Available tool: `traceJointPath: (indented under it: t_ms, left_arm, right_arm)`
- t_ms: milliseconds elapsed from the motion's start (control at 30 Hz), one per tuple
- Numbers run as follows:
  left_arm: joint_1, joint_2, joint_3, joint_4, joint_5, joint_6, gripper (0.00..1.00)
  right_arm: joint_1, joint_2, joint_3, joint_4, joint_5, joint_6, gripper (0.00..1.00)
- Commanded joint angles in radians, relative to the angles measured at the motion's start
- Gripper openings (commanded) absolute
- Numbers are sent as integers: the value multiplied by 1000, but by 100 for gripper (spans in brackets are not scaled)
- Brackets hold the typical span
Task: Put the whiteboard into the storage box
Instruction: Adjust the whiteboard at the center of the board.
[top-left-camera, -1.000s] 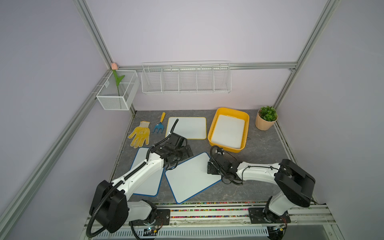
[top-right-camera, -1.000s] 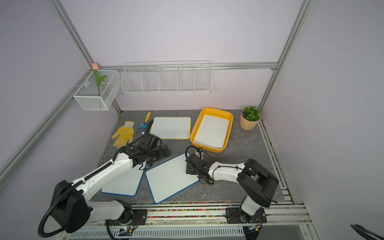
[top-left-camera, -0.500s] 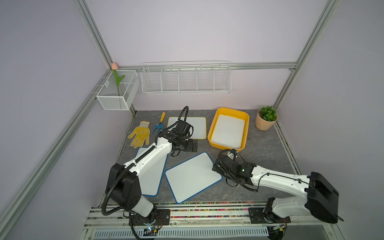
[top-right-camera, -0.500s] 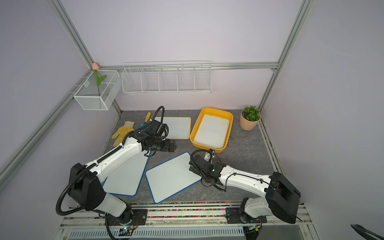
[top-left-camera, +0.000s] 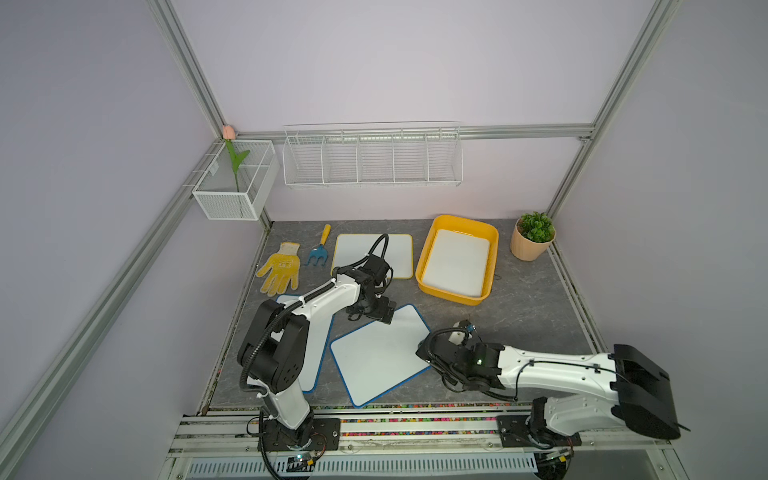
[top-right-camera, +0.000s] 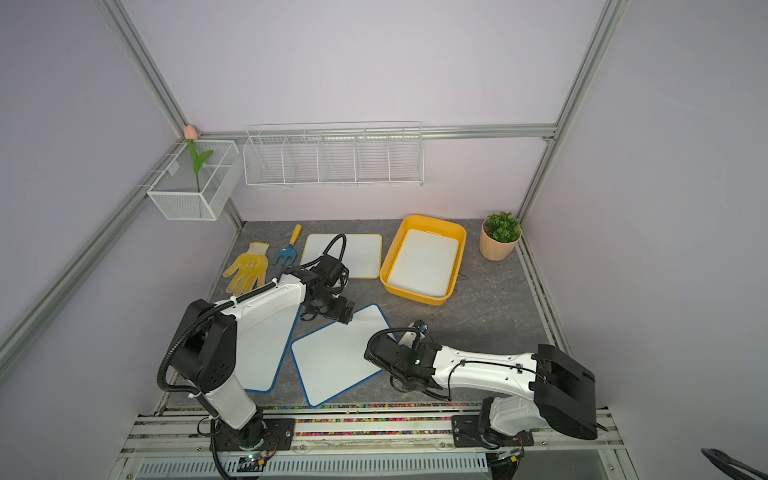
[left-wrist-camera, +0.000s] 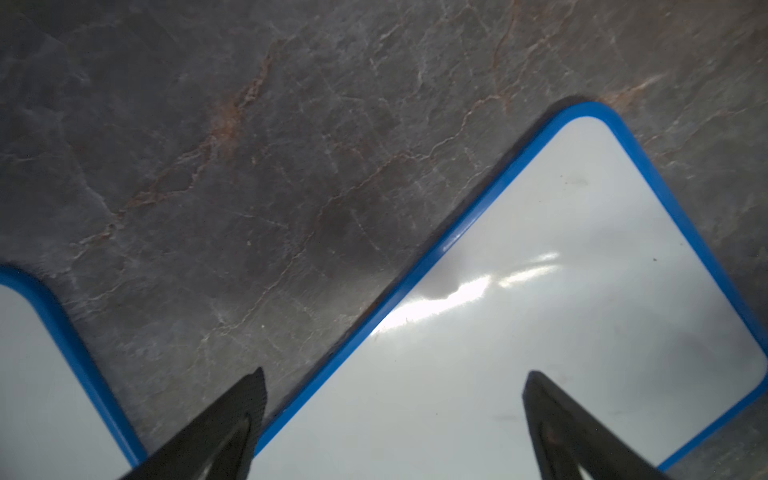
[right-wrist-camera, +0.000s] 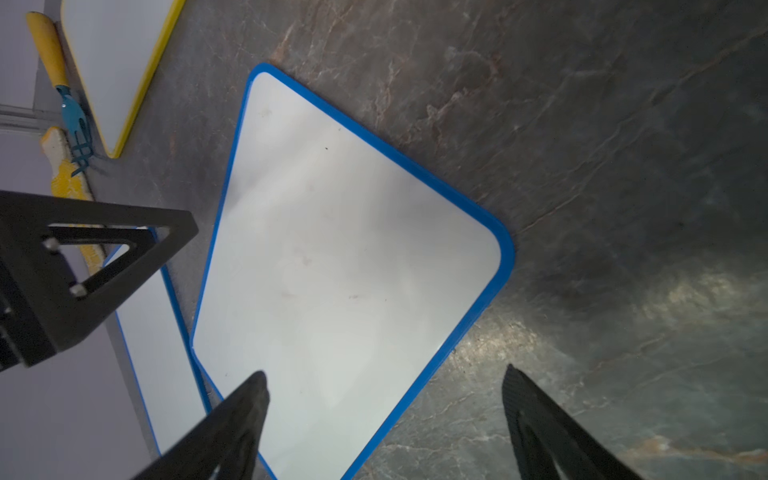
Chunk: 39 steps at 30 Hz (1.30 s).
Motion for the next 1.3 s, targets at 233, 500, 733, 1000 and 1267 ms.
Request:
traceJointPath:
  t_ms: [233,500,733,1000,1267]
  left_arm:
    - [-3,65,-35,52,13,-12,98]
    - [-3,64,-73,85,75,-65,98]
    - [-4,63,-125,126,117,-97,98]
    - [-3,7,-247,248,184,-186,98]
    - [-5,-40,-313,334,233,-263,97]
  right_arm:
    - [21,120,-31,91,-65,168,89]
    - [-7,179,-27,177,-102,143,90]
    - [-64,246,-18,269,-170,74,90]
    - [-174,274,20,295,-206,-115,90]
    - [-283,382,156,276,-256,-340,90]
